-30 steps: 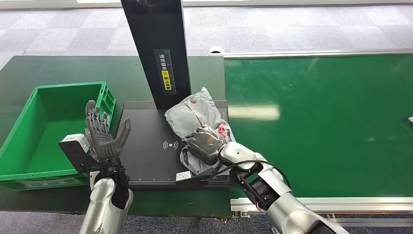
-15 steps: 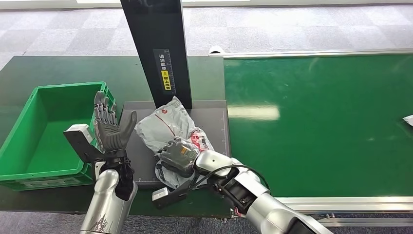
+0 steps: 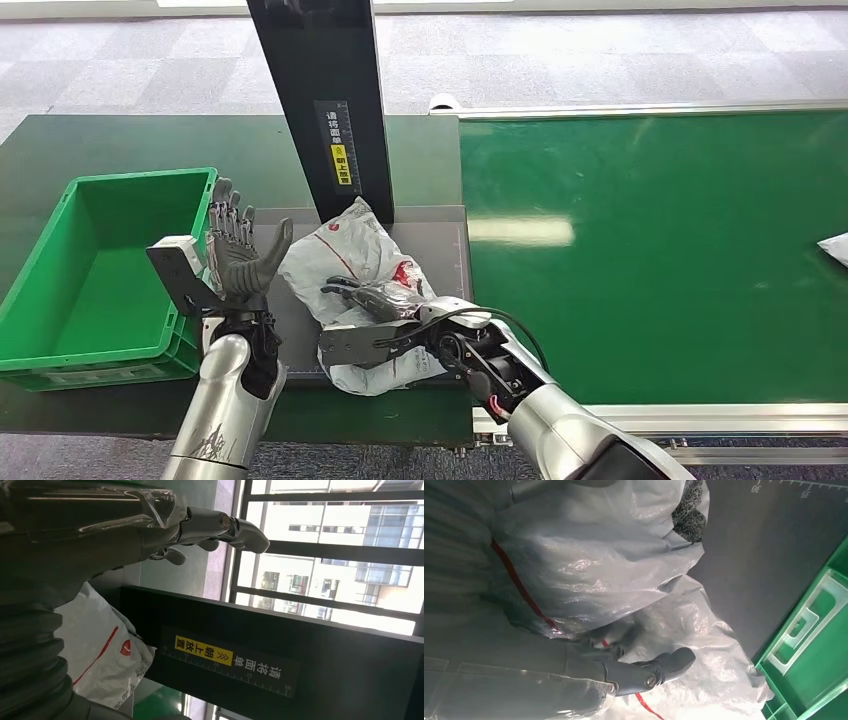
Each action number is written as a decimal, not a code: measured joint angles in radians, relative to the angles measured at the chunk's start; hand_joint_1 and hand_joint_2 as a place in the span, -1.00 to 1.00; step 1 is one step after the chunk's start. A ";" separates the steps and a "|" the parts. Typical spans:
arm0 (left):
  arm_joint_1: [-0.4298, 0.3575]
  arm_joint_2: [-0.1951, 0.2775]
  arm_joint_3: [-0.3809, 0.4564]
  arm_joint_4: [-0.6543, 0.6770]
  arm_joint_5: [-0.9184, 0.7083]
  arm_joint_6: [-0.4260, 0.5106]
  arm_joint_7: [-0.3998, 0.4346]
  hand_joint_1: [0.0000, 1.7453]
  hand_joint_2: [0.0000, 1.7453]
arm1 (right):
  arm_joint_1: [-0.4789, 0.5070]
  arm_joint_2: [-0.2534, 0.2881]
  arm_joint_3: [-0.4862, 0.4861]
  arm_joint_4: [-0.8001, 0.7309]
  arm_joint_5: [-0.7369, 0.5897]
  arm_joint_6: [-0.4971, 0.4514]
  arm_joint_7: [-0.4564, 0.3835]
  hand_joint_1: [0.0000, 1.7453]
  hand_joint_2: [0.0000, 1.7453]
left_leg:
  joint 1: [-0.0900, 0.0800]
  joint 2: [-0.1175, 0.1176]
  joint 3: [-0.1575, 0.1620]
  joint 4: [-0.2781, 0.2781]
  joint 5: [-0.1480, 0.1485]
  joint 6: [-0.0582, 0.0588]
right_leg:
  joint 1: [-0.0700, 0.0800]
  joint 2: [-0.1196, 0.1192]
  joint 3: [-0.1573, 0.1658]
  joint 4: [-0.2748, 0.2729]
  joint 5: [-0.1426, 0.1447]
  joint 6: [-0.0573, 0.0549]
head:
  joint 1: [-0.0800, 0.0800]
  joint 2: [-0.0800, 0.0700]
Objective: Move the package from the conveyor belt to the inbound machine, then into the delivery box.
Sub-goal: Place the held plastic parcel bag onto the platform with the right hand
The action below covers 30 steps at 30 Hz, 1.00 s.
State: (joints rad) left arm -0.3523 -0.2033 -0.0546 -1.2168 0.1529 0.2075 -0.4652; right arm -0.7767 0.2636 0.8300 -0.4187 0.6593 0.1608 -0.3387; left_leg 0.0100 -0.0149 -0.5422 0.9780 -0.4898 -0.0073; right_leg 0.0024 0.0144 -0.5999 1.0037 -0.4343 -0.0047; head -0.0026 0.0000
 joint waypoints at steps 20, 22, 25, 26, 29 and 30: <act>0.037 0.000 0.002 -0.005 0.004 -0.046 0.028 -1.00 1.00 | 0.152 0.004 -0.447 -0.292 -0.581 -0.320 -0.200 -1.00 1.00 | 0.000 0.000 0.000 0.000 0.000 0.000 | 0.000 0.000 0.000 0.000 0.000 0.000 | 0.000 0.000; 0.037 0.004 -0.006 -0.001 -0.039 -0.068 0.037 -1.00 1.00 | 0.172 -0.001 -0.475 -0.343 -0.606 -0.375 -0.213 -1.00 1.00 | 0.000 0.000 0.000 0.000 0.000 0.000 | 0.000 0.000 -0.001 0.000 0.000 0.000 | 0.000 0.000; 0.034 0.023 -0.054 0.024 -0.195 -0.132 0.070 -1.00 1.00 | 0.196 -0.015 -0.505 -0.416 -0.627 -0.419 -0.220 -1.00 1.00 | 0.000 0.000 0.000 0.000 0.000 0.000 | 0.000 0.000 -0.001 0.000 0.000 0.000 | 0.000 0.000; 0.032 0.029 -0.077 0.036 -0.256 -0.151 0.081 -1.00 1.00 | 0.202 -0.022 -0.511 -0.435 -0.630 -0.426 -0.217 -1.00 1.00 | 0.000 0.000 0.000 0.000 0.000 0.000 | 0.000 0.000 -0.001 0.000 0.000 0.000 | 0.000 0.000; 0.022 0.038 -0.135 0.081 -0.429 -0.173 0.119 -1.00 1.00 | 0.211 -0.040 -0.529 -0.467 -0.642 -0.437 -0.198 -1.00 1.00 | 0.000 0.001 0.000 0.000 0.000 0.000 | 0.000 0.000 -0.001 0.000 0.000 0.000 | 0.000 0.000; 0.016 0.040 -0.153 0.099 -0.489 -0.174 0.136 -1.00 1.00 | 0.212 -0.046 -0.536 -0.472 -0.650 -0.437 -0.188 -1.00 1.00 | 0.000 0.001 0.000 0.000 0.000 0.000 | 0.000 0.000 -0.001 0.000 0.000 0.000 | 0.000 0.000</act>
State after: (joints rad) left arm -0.3363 -0.1632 -0.2072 -1.1180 -0.3364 0.0332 -0.3294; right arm -0.5647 0.2175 0.2937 -0.8905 0.0089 -0.2758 -0.5266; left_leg 0.0095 -0.0144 -0.5427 0.9781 -0.4900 -0.0071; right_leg 0.0019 0.0147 -0.6008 1.0035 -0.4343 -0.0046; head -0.0024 0.0000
